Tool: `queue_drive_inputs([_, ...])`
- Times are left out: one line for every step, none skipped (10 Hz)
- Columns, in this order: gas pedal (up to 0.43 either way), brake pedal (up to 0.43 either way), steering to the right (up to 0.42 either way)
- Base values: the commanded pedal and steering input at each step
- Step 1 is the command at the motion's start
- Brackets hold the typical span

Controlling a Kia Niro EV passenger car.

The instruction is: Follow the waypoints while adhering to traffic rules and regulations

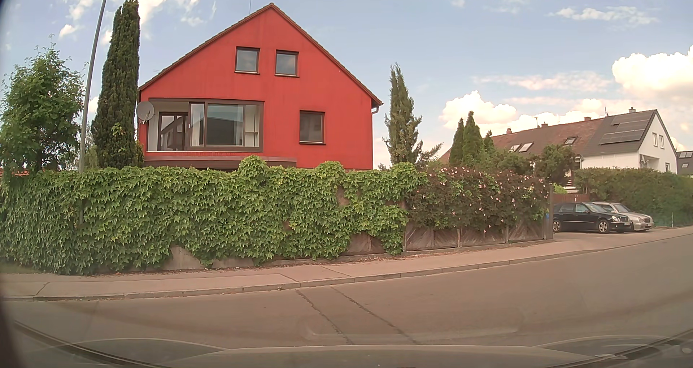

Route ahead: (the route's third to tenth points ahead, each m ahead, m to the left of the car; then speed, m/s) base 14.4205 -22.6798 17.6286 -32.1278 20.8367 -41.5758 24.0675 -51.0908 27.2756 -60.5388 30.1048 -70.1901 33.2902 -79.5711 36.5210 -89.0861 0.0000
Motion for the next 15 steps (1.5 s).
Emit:
queue_drive_inputs([0.0, 0.634, 0.544])
queue_drive_inputs([0.0, 0.634, 0.544])
queue_drive_inputs([0.0, 0.634, 0.544])
queue_drive_inputs([0.0, 0.628, 0.544])
queue_drive_inputs([0.0, 0.628, 0.544])
queue_drive_inputs([0.0, 0.622, 0.544])
queue_drive_inputs([0.0, 0.622, 0.544])
queue_drive_inputs([0.0, 0.622, 0.544])
queue_drive_inputs([0.0, 0.628, 0.544])
queue_drive_inputs([0.0, 0.628, 0.544])
queue_drive_inputs([0.0, 0.622, 0.544])
queue_drive_inputs([0.0, 0.628, 0.544])
queue_drive_inputs([0.0, 0.628, 0.544])
queue_drive_inputs([0.0, 0.622, 0.544])
queue_drive_inputs([0.0, 0.628, 0.544])
